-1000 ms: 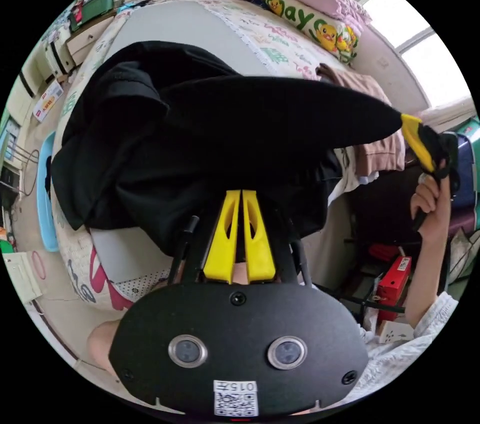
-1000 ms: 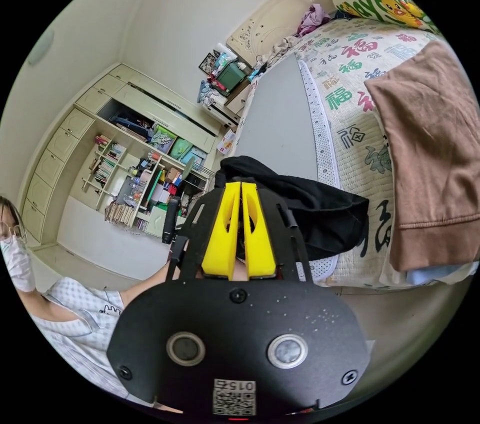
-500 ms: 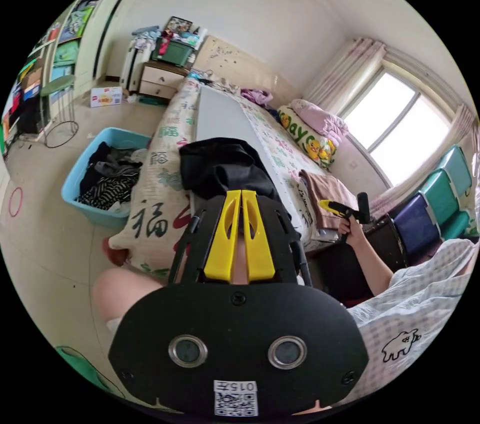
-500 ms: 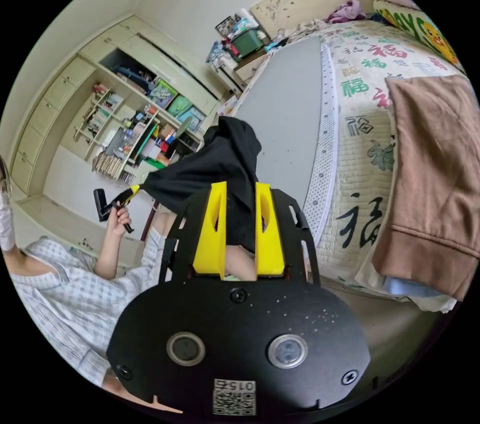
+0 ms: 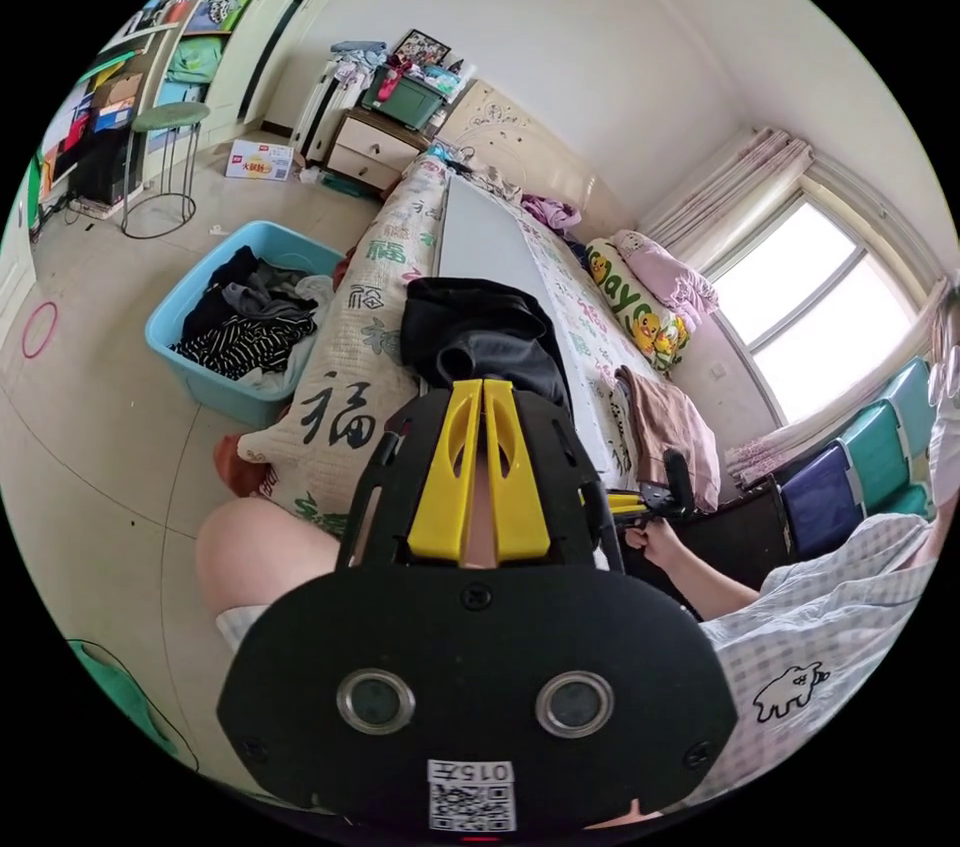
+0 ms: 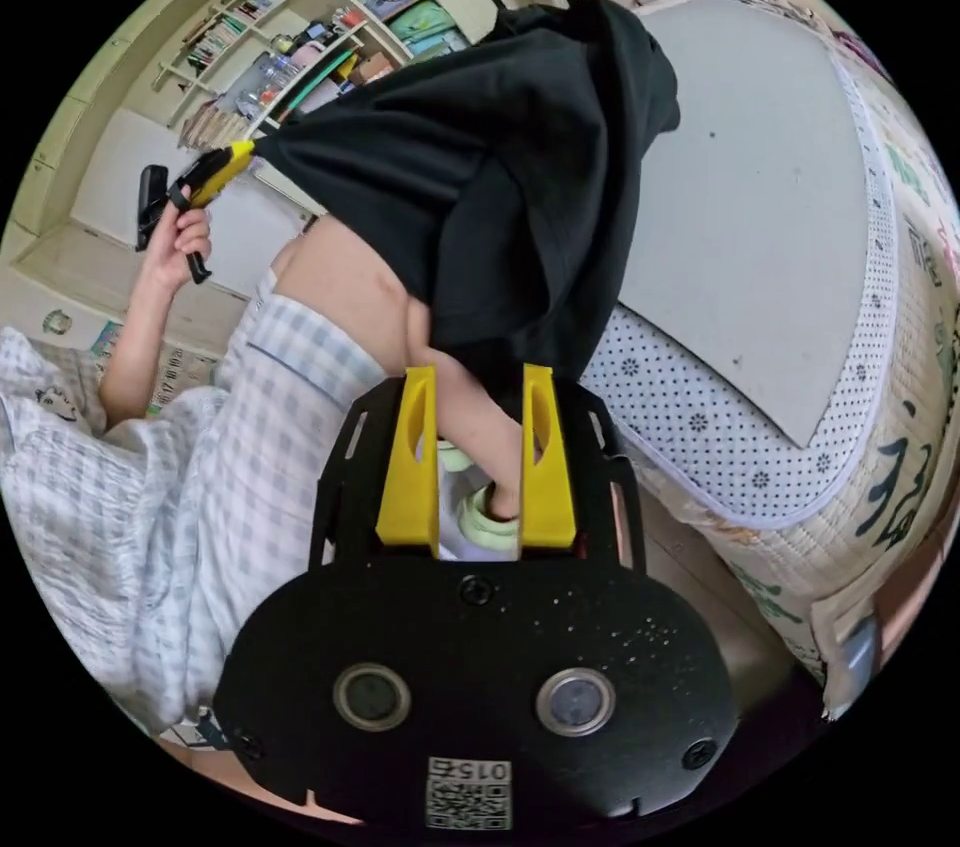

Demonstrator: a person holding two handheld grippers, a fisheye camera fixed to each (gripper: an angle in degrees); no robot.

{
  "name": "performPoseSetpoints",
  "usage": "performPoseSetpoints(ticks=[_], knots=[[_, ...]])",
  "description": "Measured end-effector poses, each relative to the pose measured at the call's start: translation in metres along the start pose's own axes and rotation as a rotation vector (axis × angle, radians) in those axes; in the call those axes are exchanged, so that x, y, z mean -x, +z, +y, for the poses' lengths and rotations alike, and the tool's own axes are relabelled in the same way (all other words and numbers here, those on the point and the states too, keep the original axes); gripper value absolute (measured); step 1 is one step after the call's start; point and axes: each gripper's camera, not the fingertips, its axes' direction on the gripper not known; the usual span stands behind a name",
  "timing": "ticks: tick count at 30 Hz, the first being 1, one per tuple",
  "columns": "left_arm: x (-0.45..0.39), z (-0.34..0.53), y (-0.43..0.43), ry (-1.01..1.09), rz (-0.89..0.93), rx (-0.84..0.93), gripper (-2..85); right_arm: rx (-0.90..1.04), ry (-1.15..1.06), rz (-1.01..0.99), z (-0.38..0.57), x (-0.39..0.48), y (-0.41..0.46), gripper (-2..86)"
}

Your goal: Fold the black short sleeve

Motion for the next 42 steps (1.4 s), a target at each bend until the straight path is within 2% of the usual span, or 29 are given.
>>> performPoseSetpoints(ticks=[2,4,7,12,15,18,23,25,28,33,36,38,42], knots=[[0.009,0.006,-0.003,-0.016,0.008,0.005,-0.9,0.053,-0.078,0.222,0.0,0.026,0.02,13.9],[0.015,0.01,-0.005,-0.029,0.013,0.007,-0.9,0.081,-0.128,0.346,-0.002,0.045,0.034,15.6],[0.024,0.016,-0.008,-0.054,0.023,0.006,-0.8,0.087,-0.18,0.416,-0.008,0.067,0.054,14.9],[0.031,0.023,-0.016,-0.056,0.025,0.012,-0.9,0.054,-0.112,0.524,-0.017,0.076,0.062,8.5],[0.035,0.026,-0.022,-0.061,0.025,0.015,-0.8,0.021,-0.073,0.466,-0.017,0.076,0.045,2.3],[0.038,0.028,-0.029,-0.063,0.019,0.008,-0.9,-0.079,0.027,0.373,-0.009,0.066,0.002,0.6],[0.033,0.02,-0.056,-0.039,0.034,-0.081,-0.9,-0.456,0.346,0.039,0.045,0.016,-0.124,-0.4],[0.028,0.016,-0.071,-0.023,0.052,-0.131,-0.9,-0.604,0.396,-0.067,0.07,0.009,-0.166,-0.5],[0.017,0.009,-0.097,0.012,0.109,-0.208,-0.9,-0.751,0.375,-0.164,0.098,0.02,-0.222,-0.6],[-0.005,-0.009,-0.129,0.084,0.125,-0.301,-0.9,-0.793,0.324,-0.196,0.098,0.06,-0.267,-0.6],[0.005,-0.062,-0.105,0.061,0.149,-0.222,-0.9,-0.795,0.356,-0.229,0.06,0.046,-0.281,-0.6],[0.016,-0.14,-0.058,-0.002,0.14,-0.107,-1.0,-0.788,0.399,-0.212,-0.008,0.014,-0.297,-0.6],[-0.026,-0.297,-0.023,0.006,0.159,-0.13,-1.0,-0.898,0.458,-0.184,-0.144,-0.025,-0.375,-0.5]])
